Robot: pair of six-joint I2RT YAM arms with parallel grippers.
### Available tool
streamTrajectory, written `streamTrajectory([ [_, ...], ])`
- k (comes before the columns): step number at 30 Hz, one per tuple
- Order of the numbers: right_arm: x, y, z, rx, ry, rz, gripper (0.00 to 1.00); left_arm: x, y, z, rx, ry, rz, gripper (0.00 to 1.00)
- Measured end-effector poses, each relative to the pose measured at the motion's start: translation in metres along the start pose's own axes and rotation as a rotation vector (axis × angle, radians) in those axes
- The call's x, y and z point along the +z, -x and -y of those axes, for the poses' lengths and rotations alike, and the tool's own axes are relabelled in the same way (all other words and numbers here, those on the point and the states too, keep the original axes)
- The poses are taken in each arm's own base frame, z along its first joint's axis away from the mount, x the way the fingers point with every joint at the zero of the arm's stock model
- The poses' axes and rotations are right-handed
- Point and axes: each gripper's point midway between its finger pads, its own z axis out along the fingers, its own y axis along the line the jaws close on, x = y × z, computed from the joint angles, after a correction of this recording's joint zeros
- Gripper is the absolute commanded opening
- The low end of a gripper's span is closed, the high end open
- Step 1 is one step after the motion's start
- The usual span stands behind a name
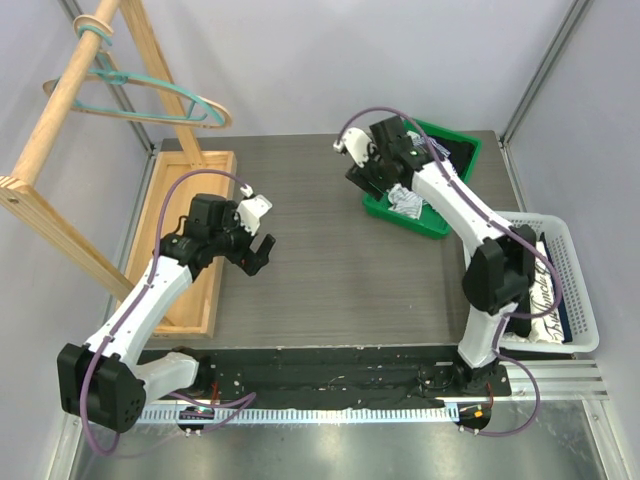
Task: Place the tank top on the hanger
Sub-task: Adjust the bin at the center of the board.
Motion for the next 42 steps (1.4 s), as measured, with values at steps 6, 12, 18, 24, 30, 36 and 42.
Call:
streamTrajectory([
  [6, 0.072, 0.053, 0.009, 0.103, -0.081, 0.062, 0.88, -0.002, 0.000, -0.004, -0.012, 0.010, 0.006, 1.00],
  [12, 0.147, 0.021, 0.000, 0.170, -0.149, -0.070, 1.00, -0.006, 0.000, -0.008, -0.020, 0.021, 0.014, 1.00],
  [18, 0.152, -0.007, 0.008, 0.178, -0.265, -0.146, 1.00, -0.006, -0.002, -0.007, -0.024, 0.016, 0.014, 1.00],
  [24, 0.137, -0.038, 0.013, 0.140, -0.372, -0.218, 1.00, -0.005, 0.000, -0.005, -0.023, 0.004, 0.020, 1.00],
  [30, 0.117, -0.062, 0.019, 0.067, -0.459, -0.276, 1.00, -0.005, 0.000, -0.005, -0.024, 0.000, 0.022, 1.00],
  [36, 0.100, -0.077, 0.036, 0.042, -0.529, -0.311, 1.00, -0.005, 0.000, -0.003, -0.024, -0.008, 0.025, 1.00],
  [42, 0.086, -0.113, 0.068, 0.082, -0.574, -0.381, 1.00, -0.005, 0.001, -0.002, -0.024, -0.015, 0.028, 1.00],
])
